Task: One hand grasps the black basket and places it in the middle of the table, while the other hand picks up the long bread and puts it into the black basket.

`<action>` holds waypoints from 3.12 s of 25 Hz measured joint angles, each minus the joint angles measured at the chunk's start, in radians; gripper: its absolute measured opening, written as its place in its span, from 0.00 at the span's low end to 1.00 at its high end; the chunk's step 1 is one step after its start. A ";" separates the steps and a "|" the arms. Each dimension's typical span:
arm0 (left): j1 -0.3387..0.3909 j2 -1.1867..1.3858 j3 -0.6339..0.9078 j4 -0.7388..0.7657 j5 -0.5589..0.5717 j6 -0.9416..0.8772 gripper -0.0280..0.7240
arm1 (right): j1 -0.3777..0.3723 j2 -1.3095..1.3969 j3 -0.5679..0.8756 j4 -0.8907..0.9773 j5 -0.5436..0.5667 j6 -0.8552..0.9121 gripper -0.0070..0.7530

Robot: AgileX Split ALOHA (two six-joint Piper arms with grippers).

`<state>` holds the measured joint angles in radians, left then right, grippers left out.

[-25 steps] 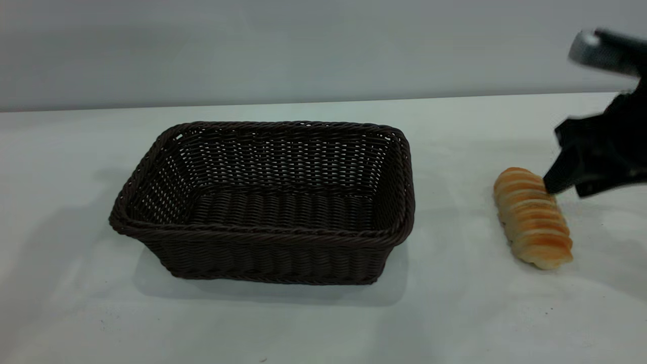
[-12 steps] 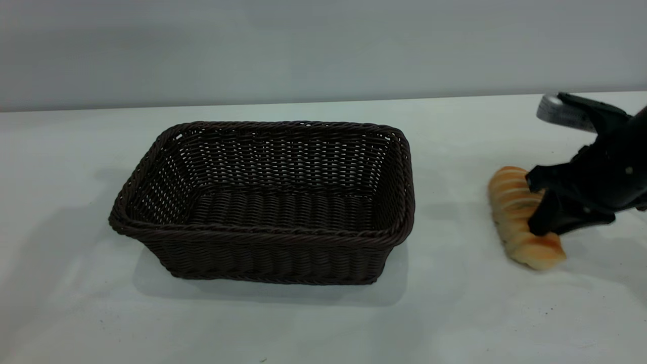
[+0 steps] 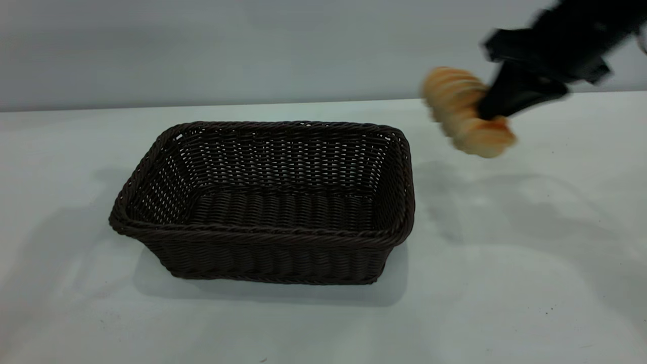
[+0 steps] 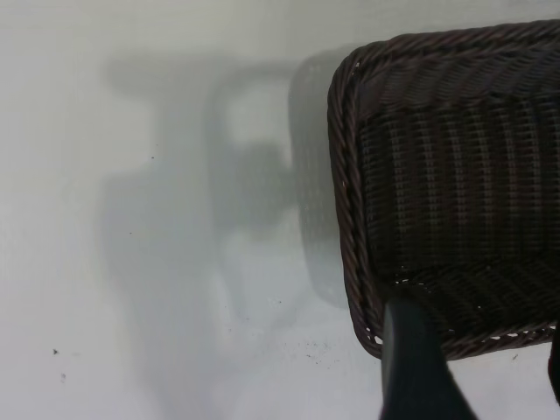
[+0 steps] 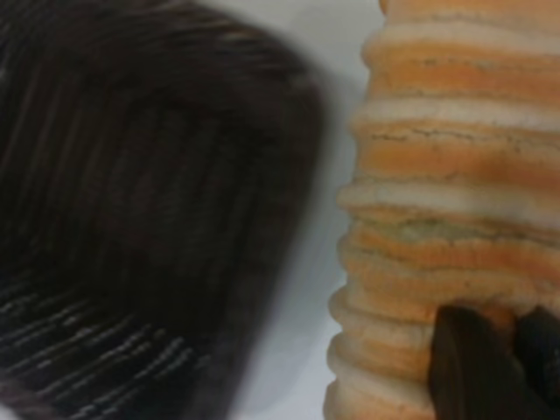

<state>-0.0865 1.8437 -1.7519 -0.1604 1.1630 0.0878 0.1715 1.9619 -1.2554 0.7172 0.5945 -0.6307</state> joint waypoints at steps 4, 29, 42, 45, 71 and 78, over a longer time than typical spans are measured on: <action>0.000 0.000 0.000 0.000 0.000 0.000 0.62 | 0.155 0.018 -0.105 -0.203 0.014 0.224 0.05; 0.000 -0.007 0.007 0.016 0.000 0.052 0.62 | 0.080 -0.135 -0.221 -0.694 0.377 0.563 0.62; 0.000 -0.425 0.297 0.027 0.001 0.071 0.62 | 0.000 -0.657 -0.132 -0.822 0.635 0.656 0.62; 0.000 -0.598 0.414 0.034 0.000 0.071 0.62 | 0.000 -0.807 -0.016 -0.808 0.643 0.662 0.62; 0.000 -1.626 1.194 0.060 -0.105 0.026 0.62 | 0.000 -1.841 0.731 -0.729 0.562 0.574 0.62; 0.000 -1.633 1.245 0.118 -0.076 0.024 0.62 | 0.000 -1.864 0.776 -0.730 0.537 0.605 0.62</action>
<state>-0.0865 0.2109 -0.5073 -0.0428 1.0873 0.1121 0.1716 0.0975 -0.4792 -0.0131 1.1314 -0.0253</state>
